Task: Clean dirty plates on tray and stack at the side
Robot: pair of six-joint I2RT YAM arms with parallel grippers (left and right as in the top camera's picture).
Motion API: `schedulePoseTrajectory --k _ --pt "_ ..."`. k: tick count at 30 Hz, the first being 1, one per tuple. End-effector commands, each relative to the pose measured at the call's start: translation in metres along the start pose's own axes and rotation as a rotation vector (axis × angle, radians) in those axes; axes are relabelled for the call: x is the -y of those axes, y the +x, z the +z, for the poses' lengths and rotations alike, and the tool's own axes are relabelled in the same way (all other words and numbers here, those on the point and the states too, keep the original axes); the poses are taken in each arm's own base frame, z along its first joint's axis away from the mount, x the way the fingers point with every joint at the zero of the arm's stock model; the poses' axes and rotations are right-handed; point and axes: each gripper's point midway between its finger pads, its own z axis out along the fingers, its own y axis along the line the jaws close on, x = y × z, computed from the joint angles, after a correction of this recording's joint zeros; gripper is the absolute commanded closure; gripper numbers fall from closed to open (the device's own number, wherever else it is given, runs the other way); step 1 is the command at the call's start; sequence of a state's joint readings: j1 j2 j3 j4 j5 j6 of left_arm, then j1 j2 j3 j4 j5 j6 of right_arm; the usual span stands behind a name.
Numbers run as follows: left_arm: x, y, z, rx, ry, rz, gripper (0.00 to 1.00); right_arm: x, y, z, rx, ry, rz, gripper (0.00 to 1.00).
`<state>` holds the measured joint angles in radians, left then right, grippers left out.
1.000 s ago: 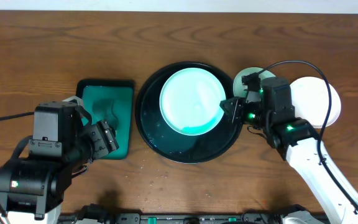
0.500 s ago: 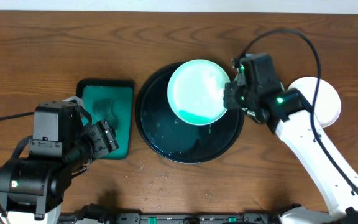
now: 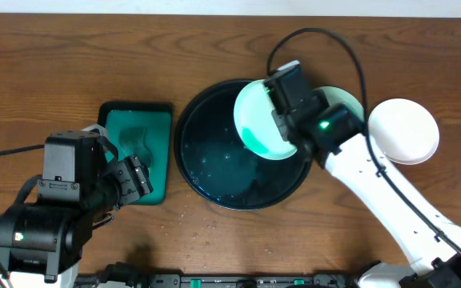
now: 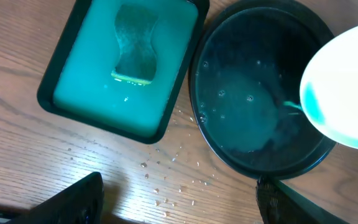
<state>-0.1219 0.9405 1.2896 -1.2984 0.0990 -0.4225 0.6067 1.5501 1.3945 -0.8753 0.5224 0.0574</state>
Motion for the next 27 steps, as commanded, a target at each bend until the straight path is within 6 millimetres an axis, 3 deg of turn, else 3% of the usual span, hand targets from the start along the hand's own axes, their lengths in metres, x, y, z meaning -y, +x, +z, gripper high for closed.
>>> schedulePoseTrajectory --k 1,8,11,18,27 --pt "0.0 0.002 0.002 -0.008 -0.004 -0.007 0.21 0.017 -0.018 -0.017 0.061 0.196 -0.135 0.99" --pt "-0.001 0.003 0.007 -0.031 -0.016 -0.008 0.21 0.006 -0.037 -0.052 0.153 0.38 -0.328 0.99" --pt "-0.001 0.002 0.01 -0.04 -0.021 -0.008 0.21 -0.006 -0.048 -0.077 0.205 0.473 -0.454 0.99" --pt "-0.001 0.002 0.012 -0.05 -0.027 -0.008 0.21 -0.011 -0.068 -0.121 0.255 0.676 -0.599 0.99" --pt "-0.001 0.002 0.013 -0.052 -0.027 -0.008 0.21 -0.007 -0.074 -0.132 0.234 0.743 -0.652 0.99"
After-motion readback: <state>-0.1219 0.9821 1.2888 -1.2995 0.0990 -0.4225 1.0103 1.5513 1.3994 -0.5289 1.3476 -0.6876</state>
